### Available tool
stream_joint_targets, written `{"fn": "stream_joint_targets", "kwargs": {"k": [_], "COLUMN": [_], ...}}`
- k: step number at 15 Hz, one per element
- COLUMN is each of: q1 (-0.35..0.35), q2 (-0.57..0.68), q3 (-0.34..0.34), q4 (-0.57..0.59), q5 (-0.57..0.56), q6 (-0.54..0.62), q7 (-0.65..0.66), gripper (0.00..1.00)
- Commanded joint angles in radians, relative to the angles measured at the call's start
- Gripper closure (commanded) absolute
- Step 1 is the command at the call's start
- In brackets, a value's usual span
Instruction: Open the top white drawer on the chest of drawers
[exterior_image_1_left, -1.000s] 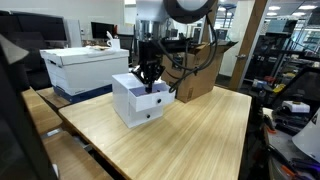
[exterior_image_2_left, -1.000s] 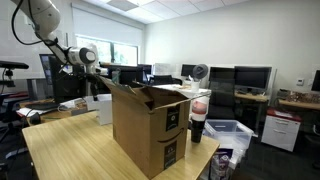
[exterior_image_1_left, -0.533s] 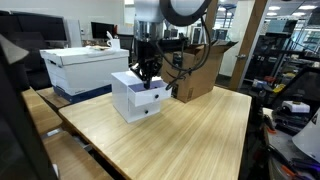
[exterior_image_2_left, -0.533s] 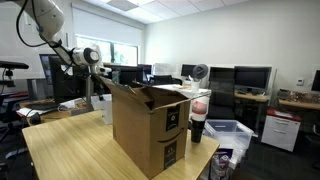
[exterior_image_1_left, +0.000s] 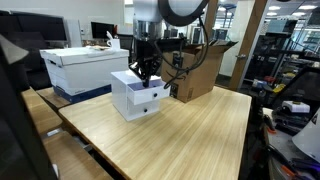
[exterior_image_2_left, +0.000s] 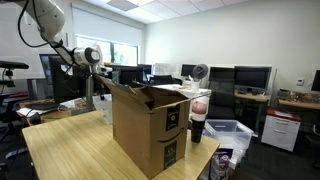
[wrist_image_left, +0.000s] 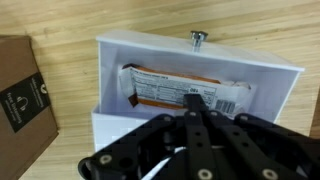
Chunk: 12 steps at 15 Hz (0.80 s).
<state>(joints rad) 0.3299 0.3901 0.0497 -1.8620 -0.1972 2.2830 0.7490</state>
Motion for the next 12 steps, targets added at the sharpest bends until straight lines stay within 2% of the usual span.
{"fn": "stream_joint_targets", "kwargs": {"k": [1, 12], "q1": [-0.001, -0.007], "q2": [-0.035, -0.103], "q3": [0.011, 0.033], "q4": [-0.053, -0.167], "q5": [0.0, 0.047], "q6": [0.025, 0.003], "q7": [0.0, 0.037], "gripper": [1.0, 1.0]}}
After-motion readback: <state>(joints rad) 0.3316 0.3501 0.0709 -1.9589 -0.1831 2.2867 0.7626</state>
